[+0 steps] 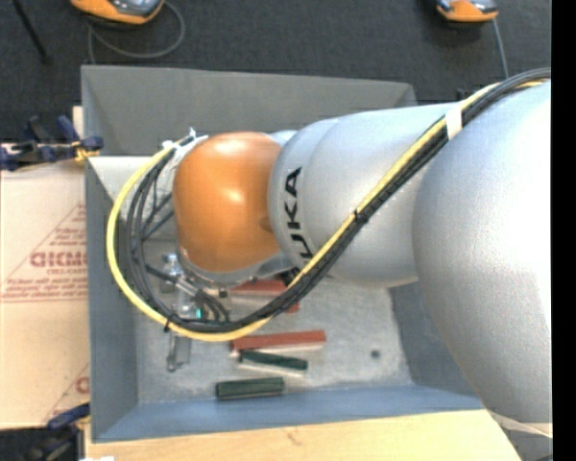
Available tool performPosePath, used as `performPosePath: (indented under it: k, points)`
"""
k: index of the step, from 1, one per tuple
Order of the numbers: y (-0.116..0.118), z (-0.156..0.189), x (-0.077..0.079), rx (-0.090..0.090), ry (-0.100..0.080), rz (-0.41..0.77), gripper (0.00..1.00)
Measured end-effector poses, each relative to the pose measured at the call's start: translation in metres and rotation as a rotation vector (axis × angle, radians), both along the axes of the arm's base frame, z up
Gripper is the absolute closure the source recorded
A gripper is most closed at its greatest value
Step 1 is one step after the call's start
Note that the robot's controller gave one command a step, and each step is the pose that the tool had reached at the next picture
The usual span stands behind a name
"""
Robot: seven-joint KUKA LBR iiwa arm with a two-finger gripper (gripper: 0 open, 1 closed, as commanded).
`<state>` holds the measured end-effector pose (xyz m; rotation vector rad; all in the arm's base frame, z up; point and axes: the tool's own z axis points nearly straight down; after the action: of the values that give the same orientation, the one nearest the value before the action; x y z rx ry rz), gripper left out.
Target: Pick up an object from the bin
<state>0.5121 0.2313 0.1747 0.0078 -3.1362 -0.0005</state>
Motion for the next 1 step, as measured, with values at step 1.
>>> performPosePath:
  k: [1]
  points:
    - [-0.0756,-0.0973,0.0126,-0.004,0.000,-0.071,0.00]
